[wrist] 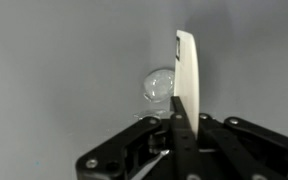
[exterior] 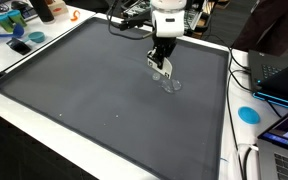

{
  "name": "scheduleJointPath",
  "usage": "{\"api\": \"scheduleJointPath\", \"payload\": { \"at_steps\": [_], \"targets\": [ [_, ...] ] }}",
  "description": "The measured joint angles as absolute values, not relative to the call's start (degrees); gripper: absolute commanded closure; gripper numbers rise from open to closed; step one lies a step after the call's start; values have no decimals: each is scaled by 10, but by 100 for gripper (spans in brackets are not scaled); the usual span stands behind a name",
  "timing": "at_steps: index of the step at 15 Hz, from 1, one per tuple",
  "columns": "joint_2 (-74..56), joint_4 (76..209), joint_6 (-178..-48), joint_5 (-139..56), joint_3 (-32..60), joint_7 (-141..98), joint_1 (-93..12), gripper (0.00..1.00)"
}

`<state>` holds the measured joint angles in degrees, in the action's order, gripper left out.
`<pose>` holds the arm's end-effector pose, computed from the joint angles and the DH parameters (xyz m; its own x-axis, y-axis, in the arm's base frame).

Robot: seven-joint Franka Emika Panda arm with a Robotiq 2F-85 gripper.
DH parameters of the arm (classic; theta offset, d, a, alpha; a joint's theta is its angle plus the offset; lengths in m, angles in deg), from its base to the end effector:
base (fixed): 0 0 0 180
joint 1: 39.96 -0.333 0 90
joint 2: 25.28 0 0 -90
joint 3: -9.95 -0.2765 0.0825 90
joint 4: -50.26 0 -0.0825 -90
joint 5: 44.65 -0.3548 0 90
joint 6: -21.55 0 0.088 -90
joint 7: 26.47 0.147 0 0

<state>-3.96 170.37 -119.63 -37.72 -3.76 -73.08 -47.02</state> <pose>0.5160 0.1963 0.1930 0.3116 0.9501 0.0138 0.9502 -0.3116 0.0005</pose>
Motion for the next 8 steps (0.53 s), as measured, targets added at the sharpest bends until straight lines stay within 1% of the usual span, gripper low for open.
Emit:
{"api": "scheduleJointPath", "payload": {
  "at_steps": [8],
  "targets": [
    [-33, 1701, -1216, -359, -37, -731, -471, 99]
  ]
}}
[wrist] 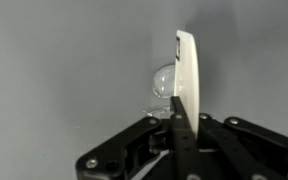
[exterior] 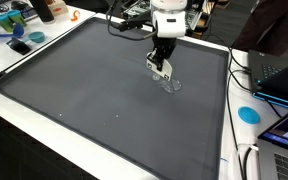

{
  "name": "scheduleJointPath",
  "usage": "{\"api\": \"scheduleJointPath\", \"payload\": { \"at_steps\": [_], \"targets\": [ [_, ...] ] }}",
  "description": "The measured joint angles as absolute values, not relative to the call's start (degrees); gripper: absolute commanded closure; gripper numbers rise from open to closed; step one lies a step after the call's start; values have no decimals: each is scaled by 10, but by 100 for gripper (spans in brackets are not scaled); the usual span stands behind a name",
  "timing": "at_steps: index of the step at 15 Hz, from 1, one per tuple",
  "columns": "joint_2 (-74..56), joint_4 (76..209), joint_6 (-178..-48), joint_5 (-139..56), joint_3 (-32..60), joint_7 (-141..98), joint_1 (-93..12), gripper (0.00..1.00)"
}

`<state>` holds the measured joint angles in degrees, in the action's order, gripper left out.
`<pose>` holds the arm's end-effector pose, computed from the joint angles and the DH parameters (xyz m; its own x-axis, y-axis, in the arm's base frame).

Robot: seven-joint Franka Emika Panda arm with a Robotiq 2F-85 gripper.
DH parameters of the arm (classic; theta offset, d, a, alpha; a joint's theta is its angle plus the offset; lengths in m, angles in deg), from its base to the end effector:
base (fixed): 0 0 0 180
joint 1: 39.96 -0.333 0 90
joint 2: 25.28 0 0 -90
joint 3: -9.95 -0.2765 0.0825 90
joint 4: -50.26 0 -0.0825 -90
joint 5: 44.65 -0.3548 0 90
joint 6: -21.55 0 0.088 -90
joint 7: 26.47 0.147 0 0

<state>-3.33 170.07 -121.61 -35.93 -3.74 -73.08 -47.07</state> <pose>0.5210 0.1984 0.1922 0.2879 0.9574 0.0217 0.9569 -0.2885 0.0334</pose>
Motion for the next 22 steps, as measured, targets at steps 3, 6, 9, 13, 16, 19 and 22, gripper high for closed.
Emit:
{"api": "scheduleJointPath", "payload": {
  "at_steps": [3, 6, 9, 13, 16, 19, 22],
  "targets": [
    [-25, 1697, -1216, -359, -37, -731, -471, 99],
    [-16, 1687, -1216, -358, -37, -731, -471, 99],
    [-8, 1682, -1211, -358, -36, -734, -471, 99],
    [-1, 1670, -1187, -355, -30, -734, -471, 99],
    [1, 1667, -1182, -355, -27, -733, -471, 99],
    [1, 1667, -1182, -355, -28, -733, -471, 99],
    [2, 1667, -1181, -355, -28, -733, -471, 99]
  ]
}}
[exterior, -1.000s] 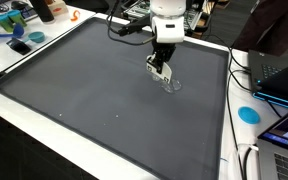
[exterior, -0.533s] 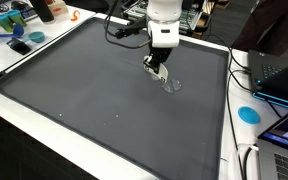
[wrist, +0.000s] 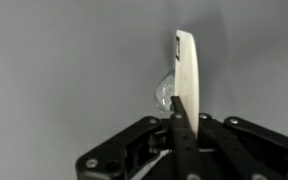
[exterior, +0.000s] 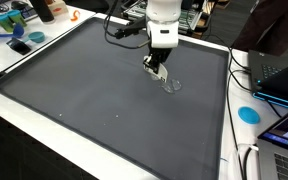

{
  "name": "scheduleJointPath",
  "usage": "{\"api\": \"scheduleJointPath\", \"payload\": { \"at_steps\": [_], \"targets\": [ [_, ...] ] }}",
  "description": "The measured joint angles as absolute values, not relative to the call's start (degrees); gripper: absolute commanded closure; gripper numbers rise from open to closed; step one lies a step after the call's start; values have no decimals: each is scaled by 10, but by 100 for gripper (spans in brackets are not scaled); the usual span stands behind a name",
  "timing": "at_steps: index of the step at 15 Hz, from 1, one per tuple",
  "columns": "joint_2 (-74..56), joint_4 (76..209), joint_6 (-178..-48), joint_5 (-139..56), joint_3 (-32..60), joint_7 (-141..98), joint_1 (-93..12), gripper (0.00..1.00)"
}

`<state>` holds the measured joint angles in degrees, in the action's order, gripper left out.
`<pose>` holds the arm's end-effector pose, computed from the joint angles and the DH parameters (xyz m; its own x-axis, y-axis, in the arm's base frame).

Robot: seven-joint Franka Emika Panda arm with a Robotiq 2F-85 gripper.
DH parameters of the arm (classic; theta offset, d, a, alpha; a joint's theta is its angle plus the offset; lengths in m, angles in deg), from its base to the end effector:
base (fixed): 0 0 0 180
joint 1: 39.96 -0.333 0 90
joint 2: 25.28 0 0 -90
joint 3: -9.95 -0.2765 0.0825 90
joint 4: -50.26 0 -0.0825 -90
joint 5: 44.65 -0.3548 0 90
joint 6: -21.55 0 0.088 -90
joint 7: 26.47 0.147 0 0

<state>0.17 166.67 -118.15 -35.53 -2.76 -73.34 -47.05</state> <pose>0.5288 0.1891 0.1748 0.2993 0.9540 -0.0193 0.9540 -0.2996 -0.0129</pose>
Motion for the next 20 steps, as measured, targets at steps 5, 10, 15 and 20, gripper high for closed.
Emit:
{"api": "scheduleJointPath", "payload": {
  "at_steps": [5, 10, 15, 20],
  "targets": [
    [2, 1667, -1180, -354, -25, -734, -470, 99],
    [1, 1666, -1170, -353, -19, -733, -470, 99],
    [-1, 1666, -1159, -341, -14, -729, -471, 99],
    [-2, 1666, -1150, -332, -9, -724, -471, 99]
  ]
}}
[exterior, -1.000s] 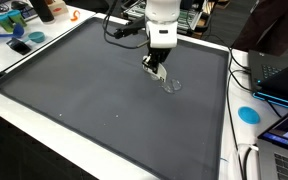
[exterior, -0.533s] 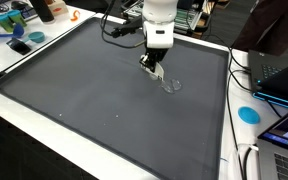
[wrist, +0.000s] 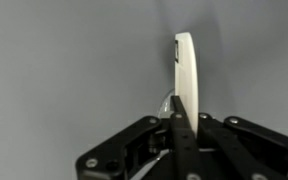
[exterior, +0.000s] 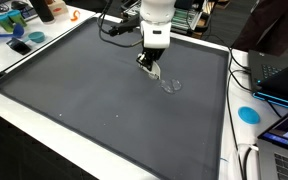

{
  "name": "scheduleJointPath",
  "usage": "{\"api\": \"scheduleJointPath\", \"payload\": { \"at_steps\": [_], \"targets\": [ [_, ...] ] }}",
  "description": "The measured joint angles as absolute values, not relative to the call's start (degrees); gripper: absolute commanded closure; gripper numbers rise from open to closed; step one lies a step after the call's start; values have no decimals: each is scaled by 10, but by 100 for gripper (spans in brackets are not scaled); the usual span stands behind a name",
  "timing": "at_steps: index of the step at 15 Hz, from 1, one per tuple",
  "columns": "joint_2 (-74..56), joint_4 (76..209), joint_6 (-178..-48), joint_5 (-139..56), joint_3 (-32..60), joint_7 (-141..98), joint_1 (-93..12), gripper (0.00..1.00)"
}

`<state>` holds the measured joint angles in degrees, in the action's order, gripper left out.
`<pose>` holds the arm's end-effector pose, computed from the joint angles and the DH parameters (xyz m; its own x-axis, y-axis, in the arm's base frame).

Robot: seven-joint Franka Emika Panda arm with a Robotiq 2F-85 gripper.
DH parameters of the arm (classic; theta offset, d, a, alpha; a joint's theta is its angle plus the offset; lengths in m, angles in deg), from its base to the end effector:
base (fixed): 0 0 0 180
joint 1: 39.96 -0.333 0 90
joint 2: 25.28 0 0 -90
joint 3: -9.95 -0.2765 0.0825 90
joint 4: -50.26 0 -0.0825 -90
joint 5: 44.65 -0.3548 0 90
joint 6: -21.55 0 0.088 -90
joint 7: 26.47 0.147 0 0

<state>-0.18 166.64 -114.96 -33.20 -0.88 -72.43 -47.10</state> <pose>0.5284 0.1669 0.1723 0.3115 0.9463 -0.0868 0.9490 -0.3145 -0.0233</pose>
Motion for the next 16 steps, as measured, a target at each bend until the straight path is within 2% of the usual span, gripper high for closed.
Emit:
{"api": "scheduleJointPath", "payload": {
  "at_steps": [16],
  "targets": [
    [-4, 1667, -1130, -331, 12, -690, -471, 99]
  ]
}}
